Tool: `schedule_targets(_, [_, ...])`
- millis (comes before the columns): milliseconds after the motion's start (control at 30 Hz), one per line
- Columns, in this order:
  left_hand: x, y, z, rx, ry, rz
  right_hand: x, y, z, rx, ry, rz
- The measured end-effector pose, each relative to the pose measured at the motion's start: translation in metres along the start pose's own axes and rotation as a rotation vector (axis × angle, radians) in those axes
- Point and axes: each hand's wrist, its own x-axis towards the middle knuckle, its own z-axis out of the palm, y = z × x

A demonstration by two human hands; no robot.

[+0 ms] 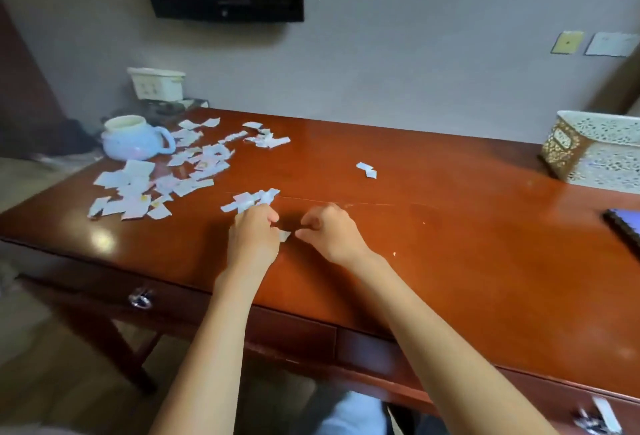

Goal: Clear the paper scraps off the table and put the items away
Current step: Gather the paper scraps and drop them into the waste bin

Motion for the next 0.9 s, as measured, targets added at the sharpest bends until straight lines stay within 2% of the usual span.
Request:
schedule_targets(167, [0.029, -0.030, -0.005, 0.078, 0.081, -0.061, 0.029, -0.018, 0.018, -0.063, -0.197, 0.005])
schedule_targets(333, [0.054, -0.048, 0.002, 0.166, -0.012, -0.099, 0.048, -0.020, 0.020, -0.070, -0.265, 0.026])
schedule_targets(567, [0.076, -0.048, 0.003, 0.099, -0.071, -0.110, 0.072, -0.016, 0.020, 0.014, -0.176, -0.026])
schedule_targets(733, [0.091, -0.051, -0.014, 0.137, -0.070, 0.050, 0.096, -0.021, 0.018, 0.038, -0.261, -0.092])
schedule_targets(900, [0.113, -0.054, -0.021, 0.147, -0.304, 0.153, 0.124, -0.028, 0.019, -0.064, -0.406, -0.141])
